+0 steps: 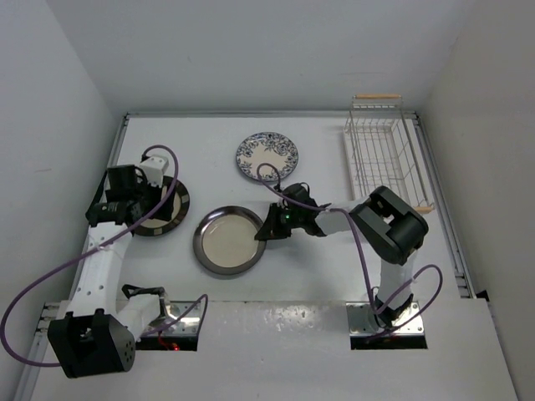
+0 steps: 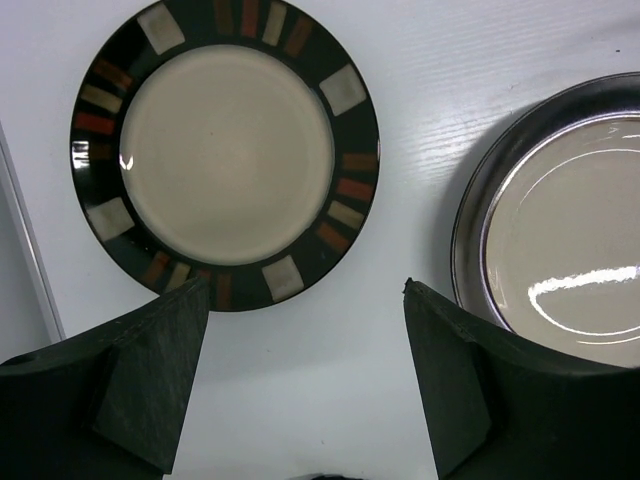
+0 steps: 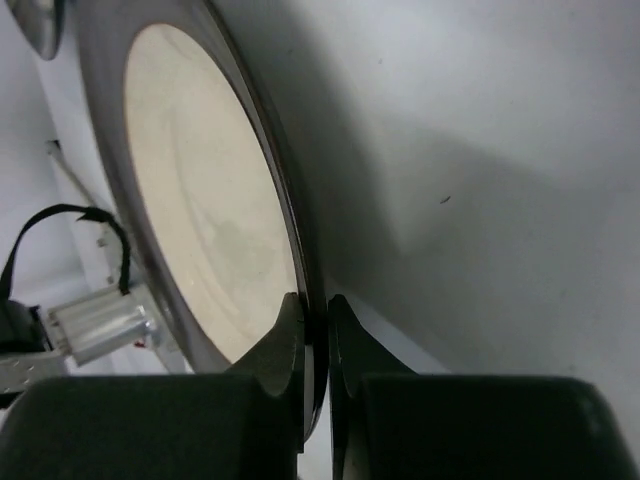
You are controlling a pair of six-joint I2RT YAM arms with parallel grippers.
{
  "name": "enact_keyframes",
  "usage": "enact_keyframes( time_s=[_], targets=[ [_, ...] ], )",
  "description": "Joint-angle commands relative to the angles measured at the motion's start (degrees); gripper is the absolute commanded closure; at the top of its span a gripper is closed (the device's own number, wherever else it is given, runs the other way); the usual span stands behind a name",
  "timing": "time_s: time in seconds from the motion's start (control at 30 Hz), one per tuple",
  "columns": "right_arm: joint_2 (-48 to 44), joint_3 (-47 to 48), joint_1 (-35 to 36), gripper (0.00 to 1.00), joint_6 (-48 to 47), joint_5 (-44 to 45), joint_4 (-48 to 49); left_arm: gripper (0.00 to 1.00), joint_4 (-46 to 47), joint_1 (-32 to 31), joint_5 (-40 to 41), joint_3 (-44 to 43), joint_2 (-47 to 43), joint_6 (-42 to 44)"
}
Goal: Load the plates into the dish rack
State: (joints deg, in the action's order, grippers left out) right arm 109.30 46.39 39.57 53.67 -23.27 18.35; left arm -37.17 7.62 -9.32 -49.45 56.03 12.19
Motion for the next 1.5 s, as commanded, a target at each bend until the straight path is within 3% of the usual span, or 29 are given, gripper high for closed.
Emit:
enact_keyframes(
  time_s=[0.0,0.1,0.17,0.2,0.3,0.47,0.53,0.67,0.7,0.8,0.93,1.17,1.47],
  targets=[
    [-4.1,-2.1,-0.4,1.00,1.1,-0.9,3.9,0.18,1.9,0.6,-1.2,0.8,-1.4,-1.1],
    [-12.9,-2.3,-2.2,1.00,-2.6,-0.1,1.7,0.18,2.5,0.6,-1.2,0.8,-1.5,-1.1],
    [-17.3,1.5,-3.3,1.00,-8.1,2.2,-7.0,0.18,2.5,0.6,-1.2,0.8,-1.5,-1.1],
    [-23.9,3.1,-3.6,1.00,-12.7,4.6,-12.9,0.18,2.5,0.6,-1.2,0.8,-1.5,-1.1],
    [-32.8,15.2,-5.8,1.00,-23.1,10.7,-25.6,0.18,2.5,0.6,-1.2,0.8,-1.5,-1.1],
    [-40.6,33.7,-18.9,1.00,-36.7,19.1,-40.8,0.18,2.5,1.2,-1.2,0.8,-1.5,-1.1],
    [-42.6,38.8,-21.0,1.00,-45.3,29.4,-44.0,0.18,2.5,1.2,-1.2,0.8,-2.0,-1.1],
    [-45.0,39.5,-29.0,1.00,-59.4,48.3,-40.3,0.18,3.0,1.2,-1.2,0.8,-2.0,-1.1],
    [-45.1,39.0,-30.7,1.00,-65.6,49.2,-38.1,0.18,3.0,1.2,-1.2,0.8,-2.0,-1.1],
    [-45.0,32.8,-35.5,1.00,-71.8,49.4,-33.0,0.18,3.0,1.2,-1.2,1.3,-2.5,-1.1],
    [-46.2,25.4,-38.3,1.00,-74.1,48.8,-28.8,0.18,3.0,1.2,-1.2,1.3,-2.5,-1.1],
    [-48.3,12.2,-44.0,1.00,-70.0,45.1,-23.9,0.18,3.0,1.2,-1.2,1.3,-3.0,-1.1],
    [-49.3,6.2,-44.6,1.00,-73.5,47.9,-18.8,0.18,3.0,1.2,-1.8,1.3,-3.0,-1.1]
  ],
)
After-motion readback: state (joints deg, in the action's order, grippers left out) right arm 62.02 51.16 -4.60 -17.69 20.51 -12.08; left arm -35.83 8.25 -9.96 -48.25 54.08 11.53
